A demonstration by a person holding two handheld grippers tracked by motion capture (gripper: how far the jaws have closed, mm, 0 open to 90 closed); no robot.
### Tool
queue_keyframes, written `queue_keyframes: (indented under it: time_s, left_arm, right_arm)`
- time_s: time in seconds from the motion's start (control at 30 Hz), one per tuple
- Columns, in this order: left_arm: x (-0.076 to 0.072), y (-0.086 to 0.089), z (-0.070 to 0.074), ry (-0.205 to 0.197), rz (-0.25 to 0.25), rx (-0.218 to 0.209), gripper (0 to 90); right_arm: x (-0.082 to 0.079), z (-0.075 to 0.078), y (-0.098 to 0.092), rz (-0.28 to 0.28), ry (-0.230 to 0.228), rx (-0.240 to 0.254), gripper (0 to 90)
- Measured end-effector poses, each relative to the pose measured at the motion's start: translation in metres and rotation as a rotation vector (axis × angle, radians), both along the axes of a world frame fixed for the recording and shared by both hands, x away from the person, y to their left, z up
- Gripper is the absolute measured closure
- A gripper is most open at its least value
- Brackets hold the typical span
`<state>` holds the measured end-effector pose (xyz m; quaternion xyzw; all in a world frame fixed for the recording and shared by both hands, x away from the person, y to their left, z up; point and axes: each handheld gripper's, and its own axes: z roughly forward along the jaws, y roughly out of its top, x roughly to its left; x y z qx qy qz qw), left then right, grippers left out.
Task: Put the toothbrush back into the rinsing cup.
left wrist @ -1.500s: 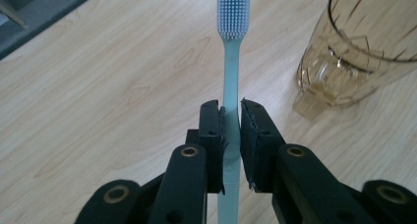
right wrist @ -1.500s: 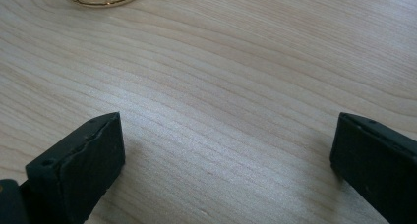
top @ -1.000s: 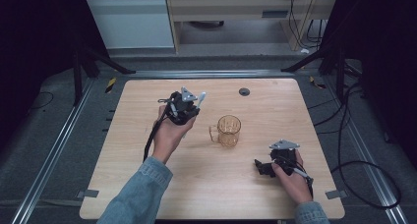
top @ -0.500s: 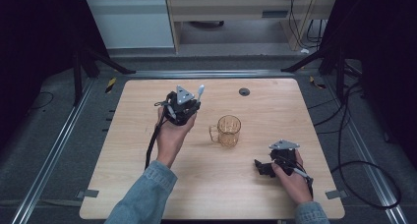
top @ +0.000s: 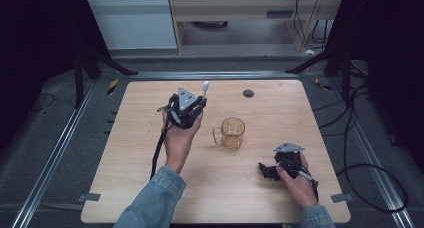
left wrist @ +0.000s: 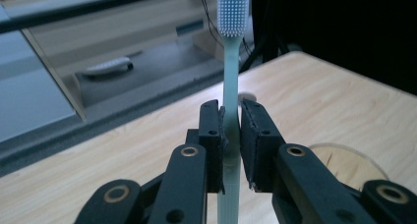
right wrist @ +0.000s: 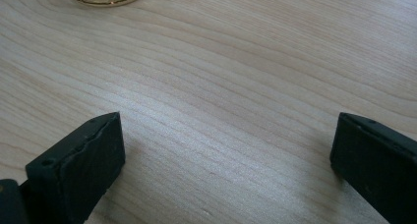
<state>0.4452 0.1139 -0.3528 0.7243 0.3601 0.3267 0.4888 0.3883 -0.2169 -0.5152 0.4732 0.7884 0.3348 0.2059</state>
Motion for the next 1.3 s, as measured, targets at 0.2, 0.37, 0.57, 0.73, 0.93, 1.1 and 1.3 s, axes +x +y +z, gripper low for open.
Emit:
queue_keyframes:
  time_s: [0.2, 0.37, 0.57, 0.73, 0.93, 1.1, 1.3]
  left_arm:
    - [-0.005, -0.004, 0.005, -0.048, -0.011, -0.036, 79.3]
    - [-0.009, -0.006, 0.010, -0.089, -0.011, -0.056, 79.3]
    - [-0.010, -0.008, 0.013, -0.147, -0.002, -0.103, 79.3]
    - [-0.017, -0.015, 0.014, -0.175, -0.005, -0.134, 79.3]
    - [-0.026, -0.020, 0.014, -0.221, -0.008, -0.151, 79.3]
    - [-0.028, -0.021, 0.012, -0.234, -0.009, -0.159, 79.3]
    - [-0.026, -0.020, 0.008, -0.246, -0.009, -0.180, 79.3]
  right_arm:
    - [0.000, 0.000, 0.000, -0.001, 0.000, 0.000, 0.4]
    - [0.000, 0.000, 0.000, 0.005, -0.002, -0.002, 0.4]
    - [0.000, 0.000, 0.000, 0.002, -0.001, 0.003, 0.4]
    - [0.000, 0.000, 0.000, 0.003, -0.002, 0.002, 0.4]
    - [0.000, 0.000, 0.000, 0.004, -0.001, 0.002, 0.4]
    - [0.000, 0.000, 0.000, 0.005, -0.001, 0.004, 0.4]
    - [0.000, 0.000, 0.000, 0.007, -0.001, 0.003, 0.4]
